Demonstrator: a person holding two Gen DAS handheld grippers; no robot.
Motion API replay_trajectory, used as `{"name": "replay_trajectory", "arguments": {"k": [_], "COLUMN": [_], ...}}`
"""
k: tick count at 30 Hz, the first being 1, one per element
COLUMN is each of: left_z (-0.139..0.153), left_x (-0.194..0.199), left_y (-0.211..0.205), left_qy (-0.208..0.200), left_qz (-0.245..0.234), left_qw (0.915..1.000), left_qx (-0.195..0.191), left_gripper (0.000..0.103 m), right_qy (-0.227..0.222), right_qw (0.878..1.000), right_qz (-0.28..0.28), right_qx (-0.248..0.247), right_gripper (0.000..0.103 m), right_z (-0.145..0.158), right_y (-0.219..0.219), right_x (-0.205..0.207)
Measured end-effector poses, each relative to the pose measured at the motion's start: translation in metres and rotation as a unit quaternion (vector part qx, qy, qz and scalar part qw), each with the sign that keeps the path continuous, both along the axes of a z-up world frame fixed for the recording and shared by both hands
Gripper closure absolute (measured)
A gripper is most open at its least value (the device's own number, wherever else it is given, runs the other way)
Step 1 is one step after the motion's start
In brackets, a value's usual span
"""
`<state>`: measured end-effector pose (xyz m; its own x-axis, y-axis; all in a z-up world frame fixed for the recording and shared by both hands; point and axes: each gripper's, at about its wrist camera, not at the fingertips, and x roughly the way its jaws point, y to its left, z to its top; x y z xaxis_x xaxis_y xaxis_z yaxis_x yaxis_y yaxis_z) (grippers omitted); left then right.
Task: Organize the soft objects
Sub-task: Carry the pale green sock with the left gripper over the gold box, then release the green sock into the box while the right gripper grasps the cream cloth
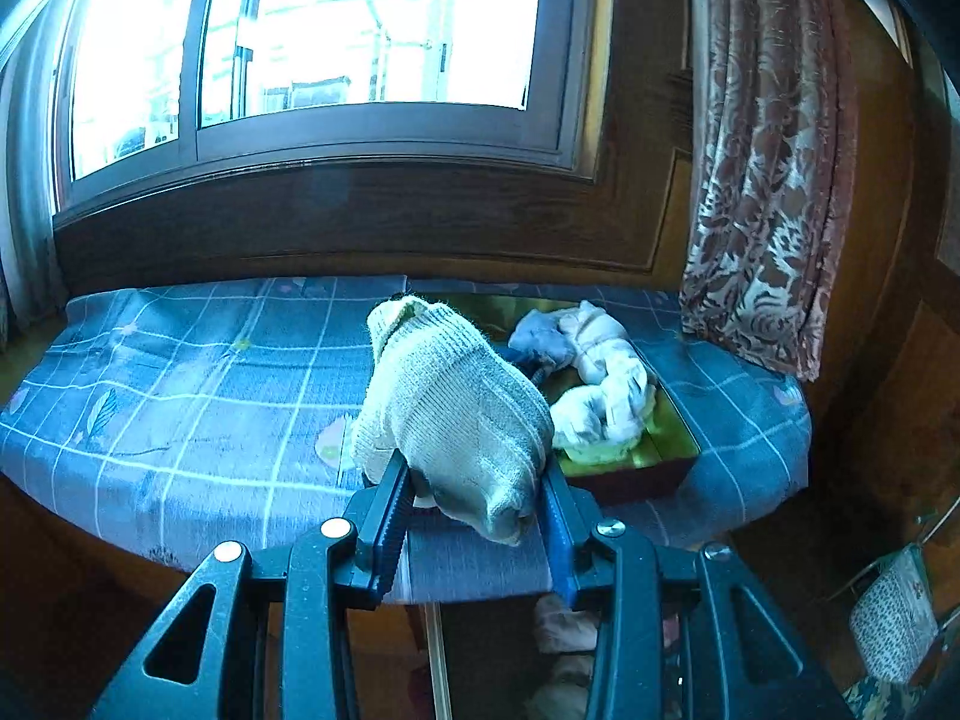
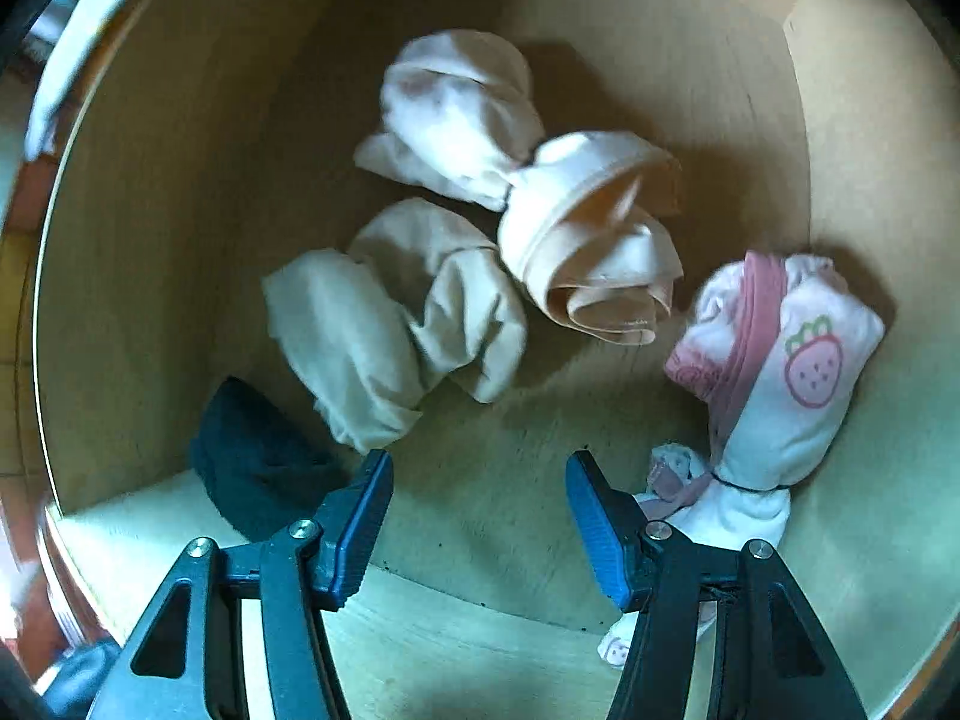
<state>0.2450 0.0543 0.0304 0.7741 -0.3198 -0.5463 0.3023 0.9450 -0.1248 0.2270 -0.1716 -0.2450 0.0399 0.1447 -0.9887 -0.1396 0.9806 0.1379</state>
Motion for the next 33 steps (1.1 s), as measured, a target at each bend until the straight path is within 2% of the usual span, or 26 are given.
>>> {"name": "replay_trajectory", "arguments": {"k": [4, 5, 9, 15, 25, 30, 33], "left_z": [0.003, 0.003, 0.0, -0.022, -0.06, -0.076, -0.084], "left_x": [0.026, 0.032, 0.054, 0.1, 0.158, 0.169, 0.169], "left_y": [-0.003, -0.004, -0.015, -0.034, -0.041, -0.051, -0.052], "left_qy": [0.002, 0.002, 0.012, 0.058, 0.139, 0.147, 0.15], "left_qz": [0.012, 0.014, 0.014, 0.004, 0.006, 0.007, 0.012], "left_qw": [0.9999, 0.9999, 0.9998, 0.9979, 0.9902, 0.9879, 0.9867], "left_qx": [-0.006, -0.007, 0.002, 0.029, 0.018, 0.048, 0.06], "left_gripper": [0.064, 0.064, 0.063, 0.063, 0.063, 0.06, 0.057], "right_qy": [0.011, 0.015, 0.031, 0.049, 0.056, 0.057, 0.052], "right_qw": [0.999, 0.999, 0.999, 0.998, 0.997, 0.997, 0.998], "right_qz": [-0.008, -0.009, -0.009, -0.004, 0.0, -0.003, -0.007], "right_qx": [-0.031, -0.035, -0.042, -0.045, -0.055, -0.057, -0.041], "right_gripper": [0.056, 0.056, 0.056, 0.055, 0.045, 0.044, 0.045], "right_z": [-0.005, -0.006, -0.014, -0.026, -0.038, -0.04, -0.039], "right_y": [0.0, 0.0, 0.0, 0.011, 0.026, 0.031, 0.031], "right_x": [0.004, 0.005, 0.01, 0.016, 0.024, 0.022, 0.026]}}
